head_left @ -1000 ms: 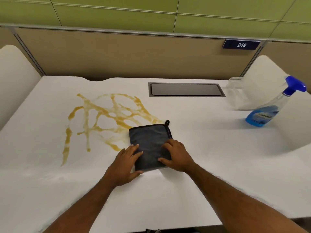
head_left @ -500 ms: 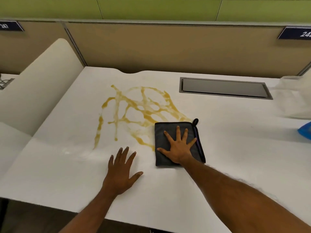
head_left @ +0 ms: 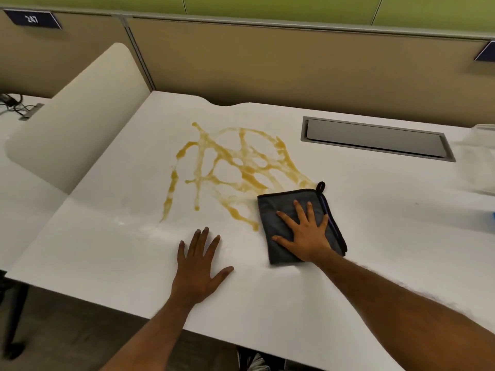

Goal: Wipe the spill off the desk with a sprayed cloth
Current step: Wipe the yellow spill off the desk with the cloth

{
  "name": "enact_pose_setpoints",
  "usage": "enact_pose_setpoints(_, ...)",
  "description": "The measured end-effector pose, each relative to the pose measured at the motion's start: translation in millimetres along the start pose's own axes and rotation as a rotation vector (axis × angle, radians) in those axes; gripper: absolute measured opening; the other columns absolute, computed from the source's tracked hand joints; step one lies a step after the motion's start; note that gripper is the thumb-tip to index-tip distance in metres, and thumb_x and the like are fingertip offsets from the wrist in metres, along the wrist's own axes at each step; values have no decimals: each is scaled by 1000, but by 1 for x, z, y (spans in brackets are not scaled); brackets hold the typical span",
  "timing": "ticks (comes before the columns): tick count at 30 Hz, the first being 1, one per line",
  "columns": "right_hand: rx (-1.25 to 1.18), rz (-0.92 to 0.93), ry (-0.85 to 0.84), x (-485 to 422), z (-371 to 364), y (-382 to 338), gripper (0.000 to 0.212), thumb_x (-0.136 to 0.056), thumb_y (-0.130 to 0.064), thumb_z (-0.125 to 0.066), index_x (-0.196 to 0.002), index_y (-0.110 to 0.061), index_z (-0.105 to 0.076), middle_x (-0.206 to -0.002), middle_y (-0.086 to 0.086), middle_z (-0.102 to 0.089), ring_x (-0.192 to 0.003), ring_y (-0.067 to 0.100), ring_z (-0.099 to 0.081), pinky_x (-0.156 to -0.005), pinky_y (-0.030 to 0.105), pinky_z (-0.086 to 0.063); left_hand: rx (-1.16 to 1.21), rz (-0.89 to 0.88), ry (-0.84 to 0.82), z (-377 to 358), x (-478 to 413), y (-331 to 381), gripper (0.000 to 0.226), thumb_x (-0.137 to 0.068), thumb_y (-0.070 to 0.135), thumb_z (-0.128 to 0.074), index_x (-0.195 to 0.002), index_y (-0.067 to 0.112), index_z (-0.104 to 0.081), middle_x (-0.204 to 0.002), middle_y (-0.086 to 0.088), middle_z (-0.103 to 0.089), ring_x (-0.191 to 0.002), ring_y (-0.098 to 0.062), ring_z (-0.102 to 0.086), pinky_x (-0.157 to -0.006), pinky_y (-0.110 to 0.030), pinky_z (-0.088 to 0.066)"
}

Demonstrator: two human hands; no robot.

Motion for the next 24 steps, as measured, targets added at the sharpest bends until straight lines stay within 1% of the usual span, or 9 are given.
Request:
enact_pose_setpoints(2,-5,-4,1,-4,-1,-1,80,-77,-87,-22,-147,-54,0,-162,1,19,-146,36,23,-105,76,10,6,-13,1,-4,-3,4,85,-87,79,-27,-154,27,-24,-165,-4,-9,-152,-23,-5,-118,-57,-11)
enact_pose_setpoints(8,-25,-125,49,-17,3,-2,86,-74,-89,-12,-149,-50,7,-162,7,20,-145,40,24,-103,78,8,26,-9,51,-9,-4,4,82,-88,77,-27,-154,27,-24,-165,-1,-8,-152,-20,-6,-119,-55,-11)
enact_pose_setpoints(11,-45,-176,71,-25,3,-17,88,-72,-92,-12,-147,-52,12,-160,12,22,-142,47,24,-98,80,15,45,-15,79,-8,-5,4,79,-89,74,-29,-153,27,-26,-165,-1,-11,-152,-21,-10,-119,-55,-12)
enact_pose_setpoints(13,-2,-96,72,-24,0,-30,85,-73,-92,-12,-147,-54,9,-160,14,23,-141,48,25,-97,80,16,51,-21,88,-8,-6,4,79,-89,73,-29,-153,26,-29,-165,-2,-13,-152,-21,-12,-119,-55,-13)
enact_pose_setpoints(15,48,19,66,-14,-6,-28,77,-78,-87,-13,-146,-56,5,-161,10,22,-143,44,26,-100,80,12,58,-28,93,-7,-5,5,78,-89,73,-28,-152,26,-30,-164,-1,-14,-152,-21,-13,-119,-55,-14)
enact_pose_setpoints(17,66,67,79,-7,-5,-8,71,-81,-84,-14,-146,-58,0,-163,4,18,-145,38,24,-102,79,8,63,-21,109,-6,-5,5,78,-89,73,-28,-152,26,-32,-164,-1,-16,-151,-21,-14,-119,-55,-14)
enact_pose_setpoints(20,46,-65,105,-14,5,31,73,-80,-83,-12,-147,-56,-5,-164,1,14,-147,37,20,-103,79,5,63,-12,111,-5,-4,6,78,-89,73,-30,-151,27,-32,-164,-1,-16,-151,-20,-14,-119,-55,-14)
enact_pose_setpoints(22,42,-181,77,-29,8,37,79,-77,-86,-8,-148,-53,1,-163,5,18,-145,40,22,-102,80,4,56,-8,108,-5,-6,6,78,-89,73,-32,-151,27,-32,-164,-2,-17,-151,-20,-13,-118,-55,-14)
enact_pose_setpoints(24,27,-234,79,-42,10,21,88,-72,-91,-7,-149,-50,7,-161,11,19,-144,45,21,-100,81,5,48,-9,105,-6,-6,5,78,-88,73,-35,-151,27,-32,-164,-2,-17,-151,-20,-14,-118,-56,-14)
Point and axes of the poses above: each hand's wrist, its own x-axis away from the middle knuckle, its own z-axis out of the back of the hand, y = z × x, the point moved 8 cm from there along -x, towards the middle knuckle
